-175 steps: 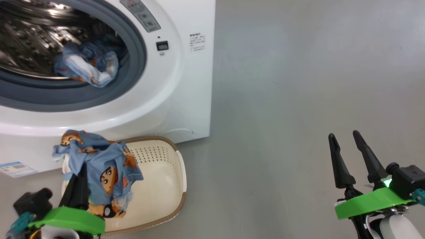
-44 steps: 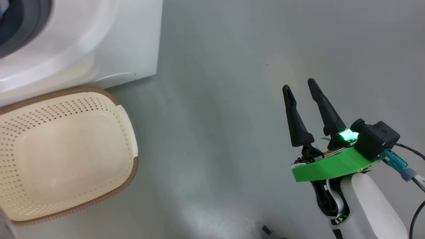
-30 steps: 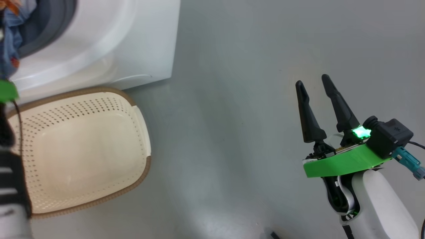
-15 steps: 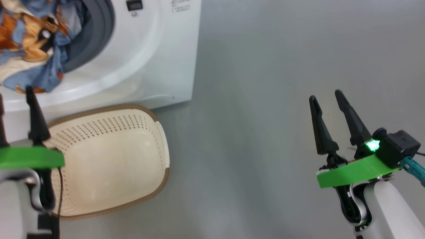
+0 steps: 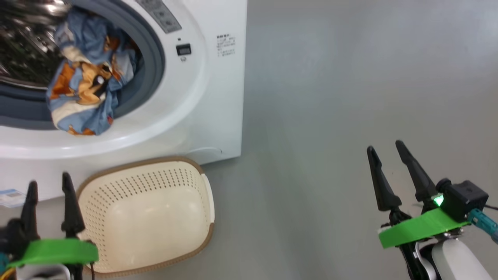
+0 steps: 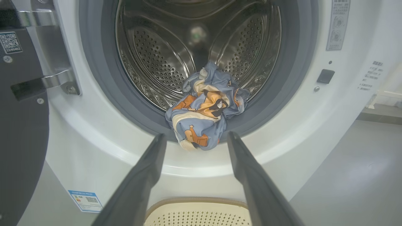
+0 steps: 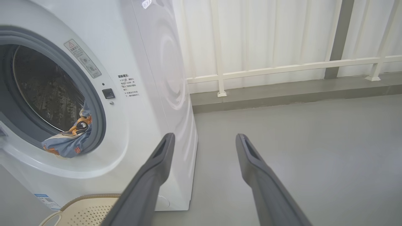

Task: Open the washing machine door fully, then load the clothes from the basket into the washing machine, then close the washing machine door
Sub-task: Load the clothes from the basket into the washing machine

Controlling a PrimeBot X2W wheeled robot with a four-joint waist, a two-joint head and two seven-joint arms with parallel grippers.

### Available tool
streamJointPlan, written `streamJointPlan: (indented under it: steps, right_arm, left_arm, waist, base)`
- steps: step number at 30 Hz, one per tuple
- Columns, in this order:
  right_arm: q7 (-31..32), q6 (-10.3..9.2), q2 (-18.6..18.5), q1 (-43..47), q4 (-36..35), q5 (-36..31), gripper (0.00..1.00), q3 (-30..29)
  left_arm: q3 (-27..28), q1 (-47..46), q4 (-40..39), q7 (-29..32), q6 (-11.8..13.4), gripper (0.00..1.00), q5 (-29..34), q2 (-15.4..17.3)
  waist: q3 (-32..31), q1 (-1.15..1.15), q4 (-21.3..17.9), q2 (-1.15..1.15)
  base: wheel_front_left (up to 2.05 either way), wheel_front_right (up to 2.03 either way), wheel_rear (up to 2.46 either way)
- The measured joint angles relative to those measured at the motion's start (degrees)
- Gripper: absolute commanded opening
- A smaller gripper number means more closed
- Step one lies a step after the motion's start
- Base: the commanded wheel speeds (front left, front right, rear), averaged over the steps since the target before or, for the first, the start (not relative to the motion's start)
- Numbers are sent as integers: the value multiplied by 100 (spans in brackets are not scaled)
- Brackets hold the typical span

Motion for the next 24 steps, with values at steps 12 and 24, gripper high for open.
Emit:
streamJointPlan:
  steps: [12, 24]
  right_arm:
    - [1, 0, -142, 586, 26, 19, 100, -122]
    - [1, 0, -163, 801, 13, 19, 100, -183]
  left_arm:
    - [-32, 907, -367, 0, 0, 100, 22, -41]
    - [23, 1492, -726, 0, 0, 100, -5, -75]
  waist:
    - [-706, 0, 129, 0]
    - [-972, 0, 249, 0]
  base:
    - [0, 0, 0]
    - [0, 0, 0]
